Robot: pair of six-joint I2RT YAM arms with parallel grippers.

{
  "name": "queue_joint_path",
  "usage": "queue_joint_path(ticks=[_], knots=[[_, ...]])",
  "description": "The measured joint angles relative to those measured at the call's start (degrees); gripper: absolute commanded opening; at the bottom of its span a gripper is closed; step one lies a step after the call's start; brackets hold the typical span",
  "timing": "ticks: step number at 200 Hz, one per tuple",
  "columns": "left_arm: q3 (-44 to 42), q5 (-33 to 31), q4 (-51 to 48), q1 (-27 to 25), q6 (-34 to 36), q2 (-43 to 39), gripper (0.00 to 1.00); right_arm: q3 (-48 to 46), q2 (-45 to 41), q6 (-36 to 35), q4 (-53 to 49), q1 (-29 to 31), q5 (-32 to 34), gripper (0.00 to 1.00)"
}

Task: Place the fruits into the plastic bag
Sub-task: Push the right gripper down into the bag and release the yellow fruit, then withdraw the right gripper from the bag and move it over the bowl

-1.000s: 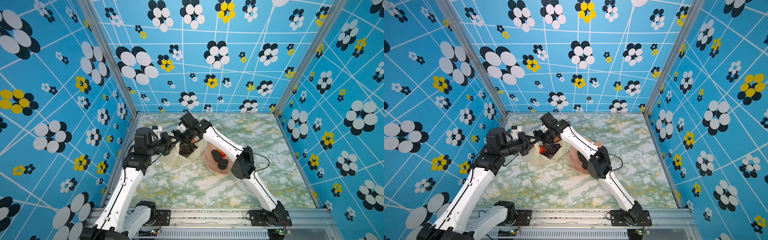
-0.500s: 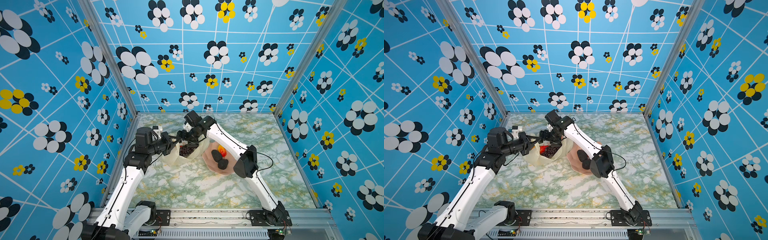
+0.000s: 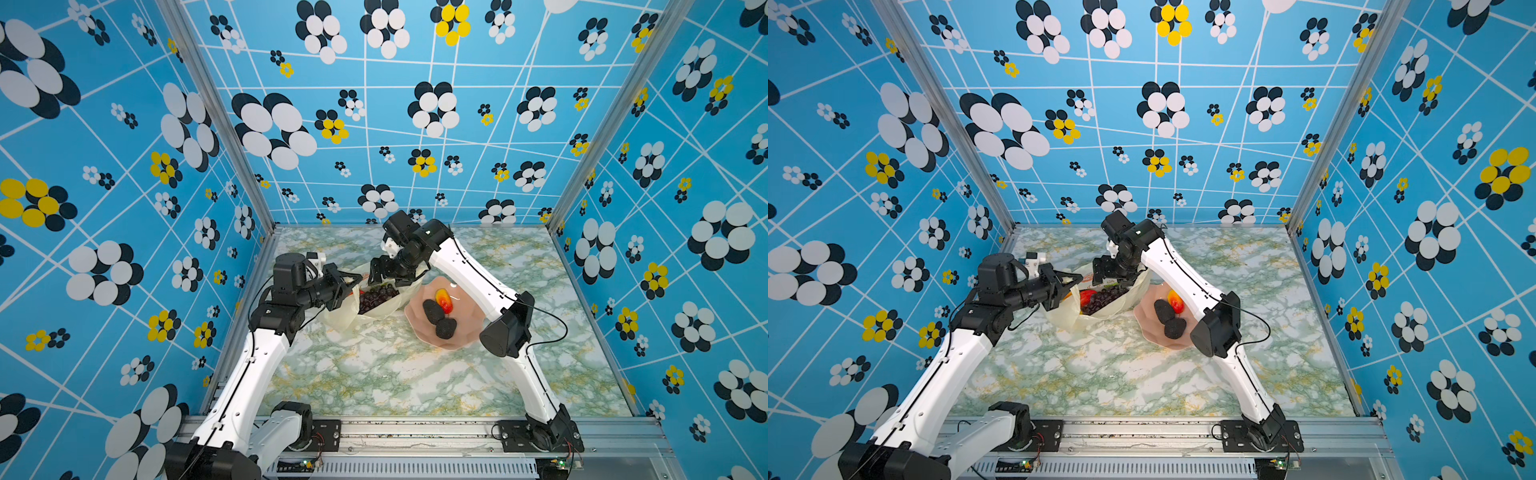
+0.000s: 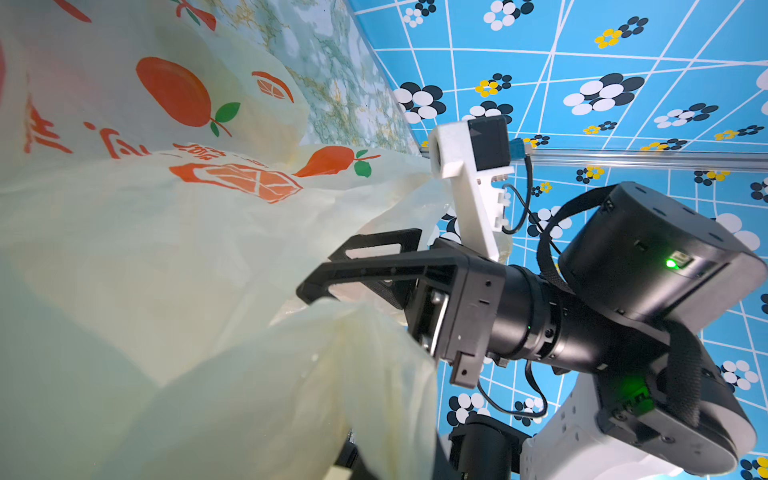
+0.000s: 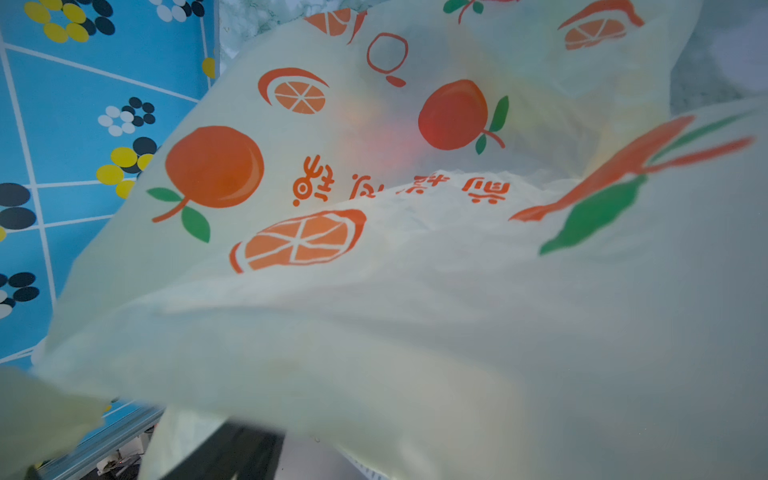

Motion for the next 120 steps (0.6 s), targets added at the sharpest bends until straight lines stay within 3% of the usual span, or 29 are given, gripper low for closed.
queue_joint_path(ticks=[56, 89, 120], knots=[[0.0, 0.0, 0.0, 0.0, 0.02, 0.09, 0.0, 4.61, -3.67, -1.11, -2.25, -0.09, -2.78, 0.9], [0.0, -0.02, 0.0, 0.0, 0.02, 0.09, 0.0, 4.26, -7.02, 0.5, 1.38, -0.26, -9.92, 0.9], [0.0, -0.15, 0.0, 0.0, 0.02, 0.09, 0.0, -2.75, -11.1, 5.55, 13.16, -0.26, -19.3, 0.89]])
